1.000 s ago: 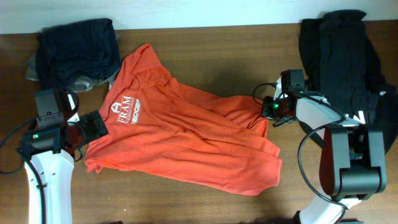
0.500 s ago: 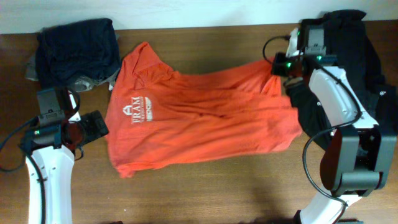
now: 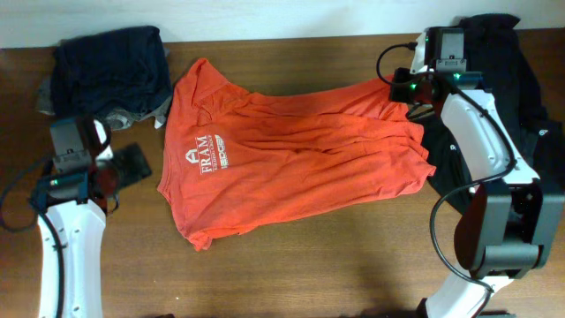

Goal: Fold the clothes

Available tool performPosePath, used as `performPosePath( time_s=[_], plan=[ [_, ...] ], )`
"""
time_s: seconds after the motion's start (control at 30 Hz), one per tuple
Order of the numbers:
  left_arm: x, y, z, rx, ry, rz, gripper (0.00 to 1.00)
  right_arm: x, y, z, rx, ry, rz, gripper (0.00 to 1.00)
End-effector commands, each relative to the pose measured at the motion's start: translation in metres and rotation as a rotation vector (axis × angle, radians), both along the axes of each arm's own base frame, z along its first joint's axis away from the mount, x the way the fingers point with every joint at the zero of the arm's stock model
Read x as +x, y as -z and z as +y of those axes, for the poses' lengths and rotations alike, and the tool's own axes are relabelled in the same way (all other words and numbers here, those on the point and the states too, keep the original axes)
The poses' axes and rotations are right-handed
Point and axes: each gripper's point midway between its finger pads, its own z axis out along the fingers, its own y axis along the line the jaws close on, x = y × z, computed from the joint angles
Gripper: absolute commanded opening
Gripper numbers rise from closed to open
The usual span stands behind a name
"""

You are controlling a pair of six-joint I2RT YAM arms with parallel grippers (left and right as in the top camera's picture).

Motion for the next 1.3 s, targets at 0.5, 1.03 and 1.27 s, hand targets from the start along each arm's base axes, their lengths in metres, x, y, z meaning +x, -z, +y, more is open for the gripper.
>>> performPosePath(
  time_s=[0.5,1.03,1.27],
  plan=[
    [0.202,0.061,-0.132,-0.081,0.545,-0.088,0.82,-0.008,0.000,-0.006,-0.029,0.002,0.034,0.04],
    [0.237,0.110,-0.136,0.092,0.538,-0.004,0.61,-0.011,0.001,-0.005,-0.028,0.002,0.044,0.04],
    [0.237,0.128,-0.125,0.149,0.501,0.039,0.56,-0.011,0.002,-0.006,-0.028,0.002,0.047,0.04]
  ],
)
